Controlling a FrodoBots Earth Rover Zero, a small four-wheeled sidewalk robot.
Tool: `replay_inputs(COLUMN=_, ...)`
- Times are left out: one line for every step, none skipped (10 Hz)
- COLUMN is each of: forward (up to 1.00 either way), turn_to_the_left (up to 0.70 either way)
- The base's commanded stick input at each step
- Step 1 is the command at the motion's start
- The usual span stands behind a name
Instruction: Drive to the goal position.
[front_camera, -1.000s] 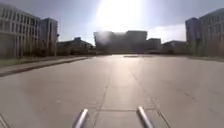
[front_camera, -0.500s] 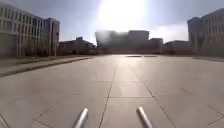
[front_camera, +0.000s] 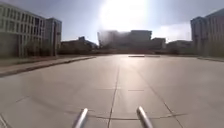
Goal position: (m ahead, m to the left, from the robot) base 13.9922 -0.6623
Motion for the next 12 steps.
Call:
replay_inputs(forward=1.0, turn_to_the_left=-0.02)
replay_inputs(forward=1.0, turn_to_the_left=-0.02)
replay_inputs(forward=1.0, turn_to_the_left=-0.02)
replay_inputs(forward=1.0, turn_to_the_left=-0.02)
replay_inputs(forward=1.0, turn_to_the_left=-0.02)
replay_inputs(forward=1.0, turn_to_the_left=-0.02)
replay_inputs(forward=1.0, turn_to_the_left=-0.15)
replay_inputs(forward=1.0, turn_to_the_left=-0.36)
replay_inputs(forward=1.0, turn_to_the_left=-0.4)
replay_inputs(forward=1.0, turn_to_the_left=-0.41)
replay_inputs(forward=1.0, turn_to_the_left=-0.41)
replay_inputs(forward=1.0, turn_to_the_left=-0.41)
